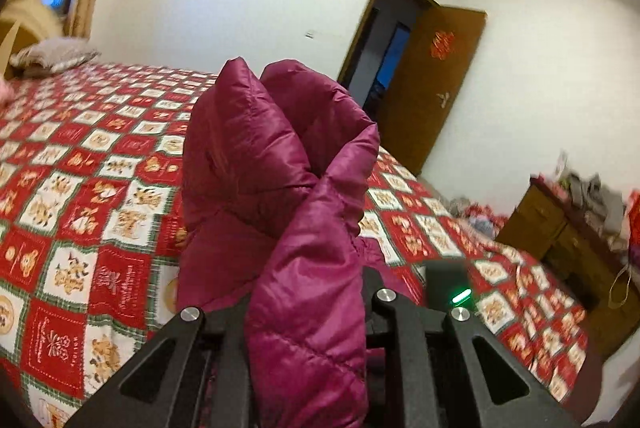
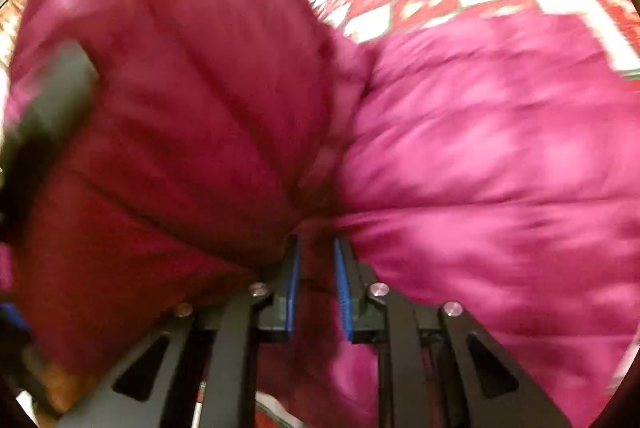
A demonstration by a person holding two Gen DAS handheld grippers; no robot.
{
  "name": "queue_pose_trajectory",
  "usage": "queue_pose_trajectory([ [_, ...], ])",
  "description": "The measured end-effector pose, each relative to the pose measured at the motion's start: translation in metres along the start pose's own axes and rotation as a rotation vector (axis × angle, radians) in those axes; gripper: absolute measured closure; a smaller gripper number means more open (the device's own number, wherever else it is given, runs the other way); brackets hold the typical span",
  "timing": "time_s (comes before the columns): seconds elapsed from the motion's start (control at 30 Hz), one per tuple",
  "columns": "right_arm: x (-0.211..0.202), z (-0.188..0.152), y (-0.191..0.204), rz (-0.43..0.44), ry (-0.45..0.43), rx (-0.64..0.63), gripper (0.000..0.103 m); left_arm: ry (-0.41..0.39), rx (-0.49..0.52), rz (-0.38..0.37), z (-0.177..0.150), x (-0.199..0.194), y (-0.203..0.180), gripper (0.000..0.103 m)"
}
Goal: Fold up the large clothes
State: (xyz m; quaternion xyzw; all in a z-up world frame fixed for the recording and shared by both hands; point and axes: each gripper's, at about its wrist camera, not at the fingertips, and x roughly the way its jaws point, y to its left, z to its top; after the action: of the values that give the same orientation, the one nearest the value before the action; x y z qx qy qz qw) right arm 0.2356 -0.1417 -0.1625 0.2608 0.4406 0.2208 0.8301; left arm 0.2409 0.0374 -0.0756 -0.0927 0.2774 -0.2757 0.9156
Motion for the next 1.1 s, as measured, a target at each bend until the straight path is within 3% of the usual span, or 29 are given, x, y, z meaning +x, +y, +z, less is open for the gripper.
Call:
queue_pose_trajectory([
  [0.27, -0.101, -0.012, -0.066, -0.203, -0.2, 0.067, 0.081, 0.103, 0.204, 0.006, -0.038, 0.036, -0.054, 0.086],
  [0.6, -0.145, -0.025, -0.092, -0.297, -0.286, 0.082, 0.08, 0.237, 0.414, 0.027, -0.104, 0.073, -0.093, 0.086],
  [0.7, -0.156, -0.025, -0.078, -0.306, -0.328, 0.045, 0.068, 0.228, 0.498, 0.042, -0.121, 0.079, -0.1, 0.086],
  [0.77, -0.162, -0.016, -0.074, -0.296, -0.353, 0.009, 0.043, 0.226, 0.515, 0.042, -0.125, 0.079, -0.099, 0.086],
  [0.8, -0.162, -0.01, -0.067, -0.287, -0.364, -0.019, 0.042, 0.229, 0.509, 0.036, -0.124, 0.079, -0.097, 0.086],
  [0.9, -0.149, 0.005, -0.049, -0.283, -0.34, -0.115, 0.045, 0.238, 0.487, 0.013, -0.121, 0.078, -0.091, 0.086],
  [0.97, -0.121, 0.013, -0.042, -0.34, -0.244, -0.181, 0.079, 0.238, 0.483, 0.002, -0.12, 0.075, -0.088, 0.086],
  [1.1, -0.085, 0.018, -0.077, -0.404, -0.131, -0.091, 0.082, 0.252, 0.499, -0.021, -0.114, 0.059, -0.085, 0.083],
])
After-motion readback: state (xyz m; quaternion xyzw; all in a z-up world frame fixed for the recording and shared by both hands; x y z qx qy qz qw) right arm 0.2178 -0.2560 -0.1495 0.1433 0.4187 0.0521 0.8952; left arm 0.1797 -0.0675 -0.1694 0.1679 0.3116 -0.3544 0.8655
